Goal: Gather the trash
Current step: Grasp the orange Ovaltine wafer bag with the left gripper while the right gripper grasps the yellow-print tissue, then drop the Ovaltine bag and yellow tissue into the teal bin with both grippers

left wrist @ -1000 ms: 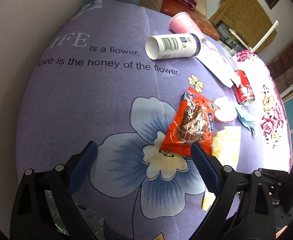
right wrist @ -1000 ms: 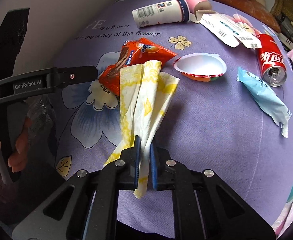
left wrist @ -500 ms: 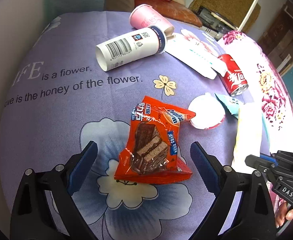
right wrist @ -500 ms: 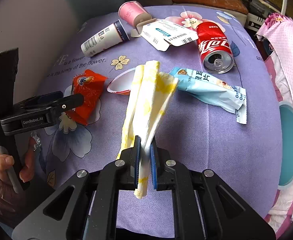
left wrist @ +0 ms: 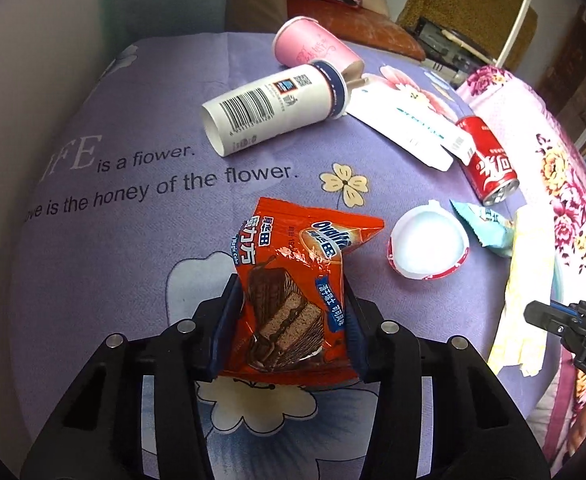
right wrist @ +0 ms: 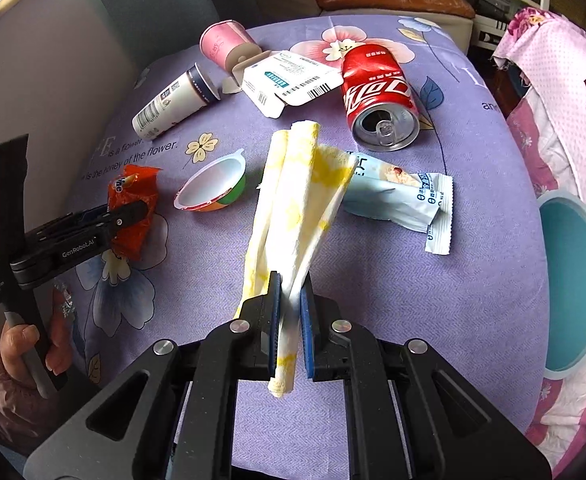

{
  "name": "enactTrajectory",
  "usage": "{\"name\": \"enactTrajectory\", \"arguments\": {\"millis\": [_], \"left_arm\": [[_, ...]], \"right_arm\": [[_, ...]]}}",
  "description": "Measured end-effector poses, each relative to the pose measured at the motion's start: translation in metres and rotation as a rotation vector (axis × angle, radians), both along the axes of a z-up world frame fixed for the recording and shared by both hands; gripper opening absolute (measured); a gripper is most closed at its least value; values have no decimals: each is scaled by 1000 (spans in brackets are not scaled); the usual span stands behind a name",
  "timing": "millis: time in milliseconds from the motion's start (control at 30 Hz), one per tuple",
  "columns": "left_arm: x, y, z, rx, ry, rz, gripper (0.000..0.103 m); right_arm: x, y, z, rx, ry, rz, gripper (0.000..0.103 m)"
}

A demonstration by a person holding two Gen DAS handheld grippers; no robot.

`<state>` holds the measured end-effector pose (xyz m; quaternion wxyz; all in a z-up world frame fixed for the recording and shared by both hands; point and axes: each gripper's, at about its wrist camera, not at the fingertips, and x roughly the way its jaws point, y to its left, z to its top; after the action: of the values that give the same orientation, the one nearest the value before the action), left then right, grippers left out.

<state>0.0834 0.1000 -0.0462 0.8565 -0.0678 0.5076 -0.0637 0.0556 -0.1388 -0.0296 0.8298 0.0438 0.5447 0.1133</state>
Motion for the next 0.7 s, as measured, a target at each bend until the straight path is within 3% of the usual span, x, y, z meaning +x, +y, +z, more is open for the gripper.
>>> {"name": "enactTrajectory", "arguments": {"millis": [300,700], "left_arm": [[-1,-22,33,-48,-33,-62,47],[-5,-149,35,4,-24,-316,47]], "right_arm": [[2,-23,7,39,-29,-26,9],[-7,-98,16,89,-85,-175,9]]}}
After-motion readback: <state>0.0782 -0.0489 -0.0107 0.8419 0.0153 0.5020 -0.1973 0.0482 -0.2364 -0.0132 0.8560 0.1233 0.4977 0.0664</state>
